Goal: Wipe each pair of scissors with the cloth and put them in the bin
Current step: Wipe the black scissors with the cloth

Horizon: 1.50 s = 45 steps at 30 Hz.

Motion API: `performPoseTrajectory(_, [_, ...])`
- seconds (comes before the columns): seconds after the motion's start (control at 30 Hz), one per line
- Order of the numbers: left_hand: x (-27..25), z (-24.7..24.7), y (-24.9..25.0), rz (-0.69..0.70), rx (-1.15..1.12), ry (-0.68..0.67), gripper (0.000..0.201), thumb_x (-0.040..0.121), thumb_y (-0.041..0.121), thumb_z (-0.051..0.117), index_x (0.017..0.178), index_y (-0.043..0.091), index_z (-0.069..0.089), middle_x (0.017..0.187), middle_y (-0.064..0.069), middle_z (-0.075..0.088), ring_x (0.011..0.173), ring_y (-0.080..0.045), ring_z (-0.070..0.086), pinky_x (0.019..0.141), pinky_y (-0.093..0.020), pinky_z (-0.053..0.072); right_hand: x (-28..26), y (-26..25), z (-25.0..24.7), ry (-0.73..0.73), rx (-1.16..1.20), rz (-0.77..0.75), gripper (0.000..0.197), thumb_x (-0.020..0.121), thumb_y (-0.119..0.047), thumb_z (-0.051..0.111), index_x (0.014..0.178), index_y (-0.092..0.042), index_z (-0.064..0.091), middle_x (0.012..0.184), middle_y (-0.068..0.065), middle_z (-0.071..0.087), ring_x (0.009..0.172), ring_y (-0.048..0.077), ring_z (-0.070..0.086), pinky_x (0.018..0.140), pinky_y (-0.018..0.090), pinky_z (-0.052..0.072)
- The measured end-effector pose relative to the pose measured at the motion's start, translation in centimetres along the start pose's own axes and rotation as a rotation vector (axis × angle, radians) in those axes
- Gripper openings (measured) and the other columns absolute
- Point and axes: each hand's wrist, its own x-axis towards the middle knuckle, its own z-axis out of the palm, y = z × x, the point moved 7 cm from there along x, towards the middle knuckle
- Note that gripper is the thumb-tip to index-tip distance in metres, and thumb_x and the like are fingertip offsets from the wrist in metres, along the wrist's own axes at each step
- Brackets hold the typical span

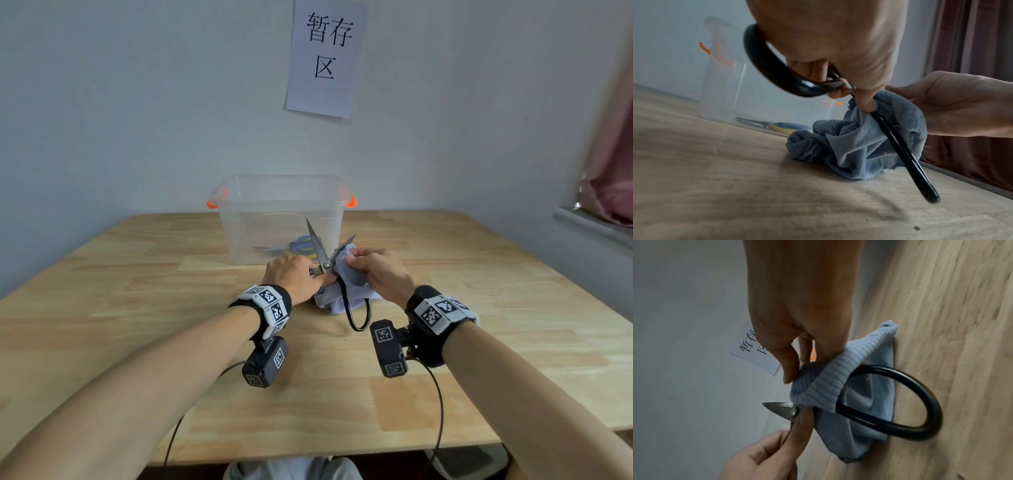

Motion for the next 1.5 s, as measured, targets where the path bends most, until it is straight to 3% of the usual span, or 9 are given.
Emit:
performPoseTrajectory(0.1, [0.0,-0.1,0.0,0.006,0.012,-0.008,0.057,0.085,0.072,0.055,0.06,0.021,0.047,0.071,0.002,0.059,0.073,-0.023,0.055,0.064,-0.029,0.035,-0.4,-0.2,0.3,0.002,-0.032,-0.047,0.022,0.083,0.009,0.07,0.105,0.008,0.066,0.094,0.02,0.067,0.089,0.028,0.066,0.094,0.044,0.055])
performPoseTrajectory(0.27, [-0.1,0.1,1.0,0.036,0.011,-0.018,0.06,0.084,0.074,0.054,0.059,0.02,0.044,0.065,0.002,0.056,0.069,-0.023,0.055,0.062,-0.03,0.035,-0.3,0.3,0.4,0.126,-0.099,-0.127,0.018,0.086,-0.001,0.073,0.08,-0.01,0.059,0.069,0.003,0.057,0.064,0.014,0.058,0.067,0.029,0.054])
performPoseTrajectory(0.47, [-0.1,0.2,1.1,0.057,0.022,-0.008,0.057,0.085,0.071,0.056,0.06,0.021,0.047,0.063,0.005,0.052,0.07,-0.022,0.053,0.063,-0.029,0.034,-0.5,0.6,0.9,0.048,-0.277,-0.151,0.016,0.093,-0.02,0.069,0.098,-0.007,0.061,0.092,0.011,0.069,0.094,0.027,0.069,0.089,0.042,0.057])
performPoseTrajectory(0.67, [-0.1,0.7,1.2,0.086,0.044,-0.002,0.047,0.087,0.067,0.056,0.082,0.023,0.068,0.073,0.004,0.057,0.081,-0.025,0.059,0.065,-0.029,0.035,-0.7,1.3,1.3,-0.066,-0.319,-0.096,0.027,0.088,-0.022,0.075,0.096,0.003,0.068,0.097,0.024,0.072,0.089,0.033,0.071,0.083,0.045,0.059])
performPoseTrajectory(0.87, [-0.1,0.6,1.5,0.113,0.013,0.017,0.051,0.085,0.071,0.056,0.071,0.022,0.059,0.061,0.007,0.049,0.069,-0.021,0.052,0.062,-0.029,0.034,-1.5,0.2,1.3,0.066,-0.182,-0.181,0.014,0.094,-0.003,0.065,0.093,0.01,0.068,0.074,0.008,0.068,0.063,0.006,0.068,0.058,0.017,0.054])
performPoseTrajectory(0.97, [-0.2,0.3,1.7,0.13,0.029,0.044,0.05,0.086,0.07,0.056,0.069,0.023,0.059,0.058,0.007,0.047,0.067,-0.021,0.051,0.062,-0.029,0.034,-1.6,0.2,1.5,0.095,-0.138,-0.163,0.013,0.095,-0.001,0.061,0.084,0.003,0.065,0.061,-0.001,0.067,0.053,0.002,0.065,0.051,0.014,0.05])
performPoseTrajectory(1.2, [-0.6,0.2,1.7,0.127,0.019,0.076,0.047,0.085,0.066,0.061,0.064,0.025,0.052,0.056,0.008,0.043,0.067,-0.023,0.048,0.063,-0.029,0.033,-0.6,1.1,1.9,0.165,-0.2,-0.105,0.018,0.093,-0.015,0.065,0.085,0.0,0.068,0.087,0.018,0.071,0.088,0.031,0.069,0.089,0.046,0.057])
performPoseTrajectory(1.33, [-0.6,0.2,1.8,0.125,0.013,0.08,0.047,0.084,0.067,0.061,0.064,0.025,0.052,0.056,0.008,0.042,0.067,-0.023,0.048,0.064,-0.029,0.033,-0.4,1.1,1.9,0.172,-0.196,-0.098,0.026,0.092,-0.019,0.064,0.093,0.006,0.068,0.097,0.023,0.073,0.097,0.036,0.07,0.092,0.052,0.055])
performPoseTrajectory(1.5, [-0.6,-0.1,1.9,0.127,-0.001,0.073,0.046,0.085,0.064,0.062,0.064,0.024,0.053,0.056,0.009,0.042,0.067,-0.022,0.048,0.065,-0.028,0.033,-0.7,0.3,2.0,0.197,-0.23,-0.12,0.025,0.095,-0.017,0.061,0.091,0.007,0.067,0.088,0.016,0.069,0.094,0.035,0.068,0.093,0.05,0.054])
